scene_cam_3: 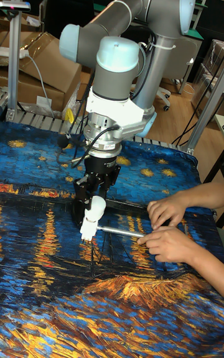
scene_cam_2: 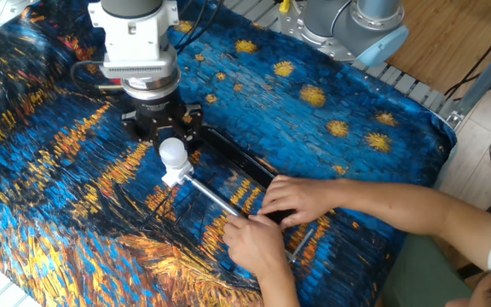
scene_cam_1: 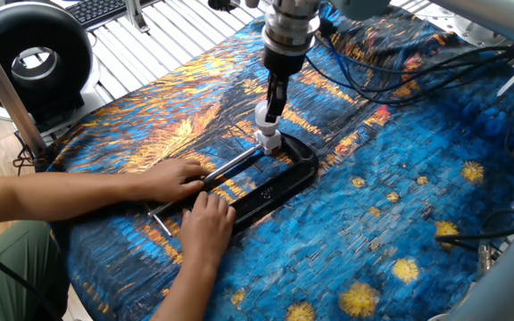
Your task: Install the light bulb by rotating it
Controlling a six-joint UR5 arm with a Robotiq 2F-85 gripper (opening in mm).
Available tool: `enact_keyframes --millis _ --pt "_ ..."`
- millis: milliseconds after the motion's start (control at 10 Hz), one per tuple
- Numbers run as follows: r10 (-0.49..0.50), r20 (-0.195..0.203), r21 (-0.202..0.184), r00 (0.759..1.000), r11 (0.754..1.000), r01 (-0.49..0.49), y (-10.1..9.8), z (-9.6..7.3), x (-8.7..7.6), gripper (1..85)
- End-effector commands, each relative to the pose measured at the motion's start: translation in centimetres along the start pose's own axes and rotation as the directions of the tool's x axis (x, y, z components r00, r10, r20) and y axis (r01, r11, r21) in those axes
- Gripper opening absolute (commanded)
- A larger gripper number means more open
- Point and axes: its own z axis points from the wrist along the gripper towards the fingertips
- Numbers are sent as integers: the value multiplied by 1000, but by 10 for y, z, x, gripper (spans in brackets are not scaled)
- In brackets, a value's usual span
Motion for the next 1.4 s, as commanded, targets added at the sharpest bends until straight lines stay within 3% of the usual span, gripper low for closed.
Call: enact_keyframes --millis 0,200,400,700,800,900,1300 --pt "-40 -66 -9 997 999 40 2 -3 14 590" --pt "-106 -94 -37 990 994 103 8 -3 20 720" --pt "-90 -103 -58 991 995 84 14 -6 20 757" --pt "-111 -135 -90 985 991 100 25 -17 17 693" --pt "-125 -108 -122 986 986 111 32 -18 7 593" --pt "-177 -88 -147 980 976 163 35 -20 0 590" --pt "-370 -44 -77 928 927 366 18 -23 -18 590"
